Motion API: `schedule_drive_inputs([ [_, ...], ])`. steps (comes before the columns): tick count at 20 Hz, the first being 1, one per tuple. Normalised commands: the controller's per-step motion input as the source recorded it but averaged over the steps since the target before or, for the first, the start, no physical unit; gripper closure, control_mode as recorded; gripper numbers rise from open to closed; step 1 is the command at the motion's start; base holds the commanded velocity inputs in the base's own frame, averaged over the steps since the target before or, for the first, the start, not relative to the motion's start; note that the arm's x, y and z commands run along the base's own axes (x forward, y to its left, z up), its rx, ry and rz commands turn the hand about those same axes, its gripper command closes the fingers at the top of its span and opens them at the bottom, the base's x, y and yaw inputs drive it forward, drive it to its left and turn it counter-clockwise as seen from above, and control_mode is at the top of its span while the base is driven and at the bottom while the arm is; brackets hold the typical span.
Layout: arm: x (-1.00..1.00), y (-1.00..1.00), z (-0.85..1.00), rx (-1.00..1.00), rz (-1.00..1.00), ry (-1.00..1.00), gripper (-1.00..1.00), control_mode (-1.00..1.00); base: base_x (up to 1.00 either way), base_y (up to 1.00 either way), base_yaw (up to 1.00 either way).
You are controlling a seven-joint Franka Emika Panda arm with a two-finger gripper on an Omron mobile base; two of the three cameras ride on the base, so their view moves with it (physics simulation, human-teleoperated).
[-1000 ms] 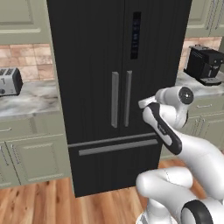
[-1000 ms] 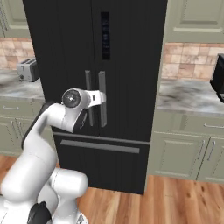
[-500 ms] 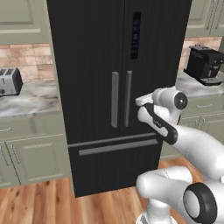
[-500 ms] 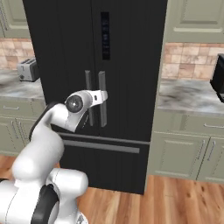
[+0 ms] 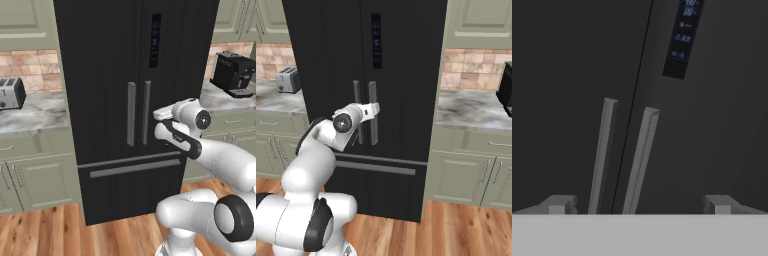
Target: Retrieve the chicken drumstick from the fridge and place it on the saucepan with marinade on the stove.
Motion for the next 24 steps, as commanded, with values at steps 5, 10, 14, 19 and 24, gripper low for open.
schedule_drive_inputs([
  [5,0.0,0.0,0.17,0.02,0.0,0.0,-1.0,-1.0,0.0,0.0,0.0],
  [10,0.0,0.0,0.08,0.05,0.0,0.0,-1.0,-1.0,0.0,0.0,0.0],
  [14,0.0,0.04,0.08,0.0,0.0,0.0,-1.0,-1.0,0.0,0.0,0.0],
  [19,0.0,0.0,0.07,0.0,0.0,-0.01,-1.0,-1.0,0.0,0.0,0.0],
  [24,0.03,0.0,0.08,0.0,0.0,0.0,-1.0,-1.0,0.0,0.0,0.0],
])
